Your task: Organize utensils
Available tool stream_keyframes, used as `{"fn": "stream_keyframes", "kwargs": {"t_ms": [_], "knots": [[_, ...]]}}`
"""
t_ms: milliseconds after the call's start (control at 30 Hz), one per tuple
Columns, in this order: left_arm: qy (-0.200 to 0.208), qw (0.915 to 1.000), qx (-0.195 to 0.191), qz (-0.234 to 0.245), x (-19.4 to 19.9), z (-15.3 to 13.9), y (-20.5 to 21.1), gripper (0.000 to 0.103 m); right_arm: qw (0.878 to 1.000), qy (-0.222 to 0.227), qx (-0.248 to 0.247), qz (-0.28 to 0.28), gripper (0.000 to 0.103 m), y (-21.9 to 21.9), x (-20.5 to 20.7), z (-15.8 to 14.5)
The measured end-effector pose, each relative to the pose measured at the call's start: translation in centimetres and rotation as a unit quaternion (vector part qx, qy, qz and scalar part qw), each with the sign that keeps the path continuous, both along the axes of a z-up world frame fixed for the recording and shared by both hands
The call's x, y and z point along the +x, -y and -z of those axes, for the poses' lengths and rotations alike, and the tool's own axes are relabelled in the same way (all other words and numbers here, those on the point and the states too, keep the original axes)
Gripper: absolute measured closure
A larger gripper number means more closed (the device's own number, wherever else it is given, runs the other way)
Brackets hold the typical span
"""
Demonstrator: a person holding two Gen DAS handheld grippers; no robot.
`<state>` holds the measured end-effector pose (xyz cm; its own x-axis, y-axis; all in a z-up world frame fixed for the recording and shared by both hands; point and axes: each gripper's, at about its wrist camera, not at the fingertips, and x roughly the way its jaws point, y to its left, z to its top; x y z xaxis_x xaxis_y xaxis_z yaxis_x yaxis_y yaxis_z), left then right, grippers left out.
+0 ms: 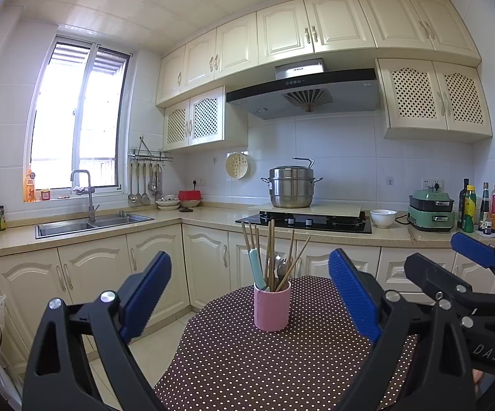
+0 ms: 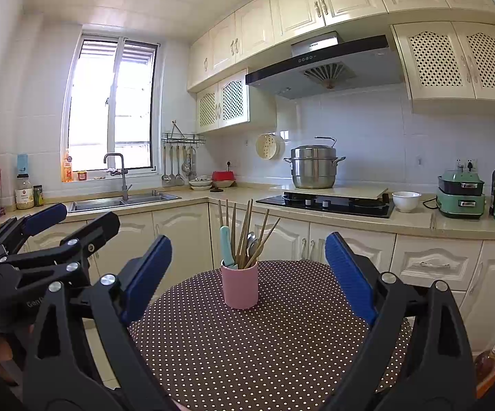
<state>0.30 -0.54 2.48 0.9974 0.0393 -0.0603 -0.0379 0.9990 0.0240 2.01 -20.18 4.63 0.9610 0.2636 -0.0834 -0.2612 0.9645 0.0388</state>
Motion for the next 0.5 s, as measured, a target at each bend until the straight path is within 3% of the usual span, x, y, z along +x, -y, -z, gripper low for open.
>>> {"fn": "stream_keyframes", "kwargs": {"t_ms": [500], "knots": [[-0.002, 1.0000, 0.002, 0.001, 0.12, 0.22, -0.04, 0.012, 1.000, -0.005, 0.003, -0.001, 0.013, 0.14, 0.02, 0.33]]}}
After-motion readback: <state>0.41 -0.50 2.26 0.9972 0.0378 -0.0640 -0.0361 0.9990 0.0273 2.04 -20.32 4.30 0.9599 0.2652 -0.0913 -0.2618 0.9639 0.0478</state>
